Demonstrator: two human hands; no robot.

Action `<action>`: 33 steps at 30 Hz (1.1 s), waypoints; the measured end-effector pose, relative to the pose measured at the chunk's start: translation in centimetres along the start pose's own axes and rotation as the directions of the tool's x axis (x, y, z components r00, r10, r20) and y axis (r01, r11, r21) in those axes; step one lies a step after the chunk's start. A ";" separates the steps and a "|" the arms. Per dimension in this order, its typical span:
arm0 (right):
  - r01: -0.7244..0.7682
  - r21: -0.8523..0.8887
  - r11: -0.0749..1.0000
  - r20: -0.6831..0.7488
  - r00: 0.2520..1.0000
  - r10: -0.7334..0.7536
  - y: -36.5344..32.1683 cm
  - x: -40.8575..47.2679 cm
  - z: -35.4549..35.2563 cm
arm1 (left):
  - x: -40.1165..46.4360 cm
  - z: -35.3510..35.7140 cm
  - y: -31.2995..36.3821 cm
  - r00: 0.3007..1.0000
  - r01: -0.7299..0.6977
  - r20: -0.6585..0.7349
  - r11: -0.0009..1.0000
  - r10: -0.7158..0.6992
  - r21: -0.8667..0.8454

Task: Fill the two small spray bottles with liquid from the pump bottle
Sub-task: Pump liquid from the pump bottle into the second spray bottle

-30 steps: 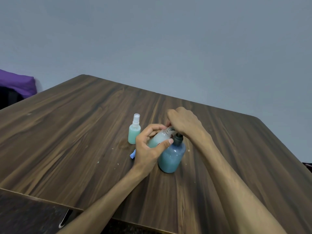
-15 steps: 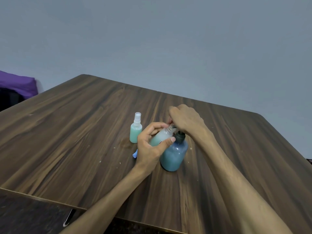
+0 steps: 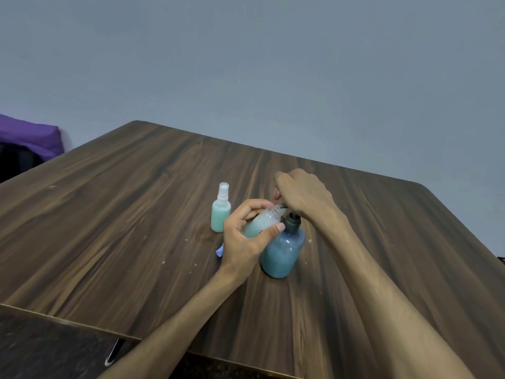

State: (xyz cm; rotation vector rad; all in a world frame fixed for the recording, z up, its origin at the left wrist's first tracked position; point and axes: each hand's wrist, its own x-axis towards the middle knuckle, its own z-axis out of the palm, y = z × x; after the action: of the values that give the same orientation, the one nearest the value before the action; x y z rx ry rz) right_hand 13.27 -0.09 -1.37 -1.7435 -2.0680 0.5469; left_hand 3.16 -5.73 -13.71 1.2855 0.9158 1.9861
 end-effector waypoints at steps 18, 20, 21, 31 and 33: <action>0.000 -0.055 0.998 0.063 0.998 0.003 -0.5 -0.2 0.4 | 0.1 0.0 0.0 1.000 0.002 0.011 1.000 -0.002 -0.012; 0.004 -0.058 0.998 0.042 0.999 -0.002 -0.4 -0.3 0.1 | 0.0 0.0 0.1 1.000 0.002 0.004 1.000 -0.002 -0.020; 0.008 -0.035 0.999 0.027 1.000 -0.007 -0.4 -0.3 0.0 | 0.0 0.1 0.2 1.000 -0.006 0.007 1.000 0.006 -0.020; -0.002 -0.019 1.000 0.036 0.999 0.003 -0.5 0.0 0.3 | 0.1 0.1 0.2 1.000 -0.006 0.017 1.000 0.006 -0.014; 0.007 -0.049 0.999 0.038 0.999 -0.006 -0.5 -0.1 0.3 | 0.0 0.0 0.1 1.000 -0.005 0.010 1.000 0.005 -0.011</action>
State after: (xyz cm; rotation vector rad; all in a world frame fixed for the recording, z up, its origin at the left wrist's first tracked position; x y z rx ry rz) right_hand 12.75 -0.28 -1.38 -1.7663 -2.1296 0.5351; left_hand 3.14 -5.76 -13.61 1.2919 0.8961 1.9843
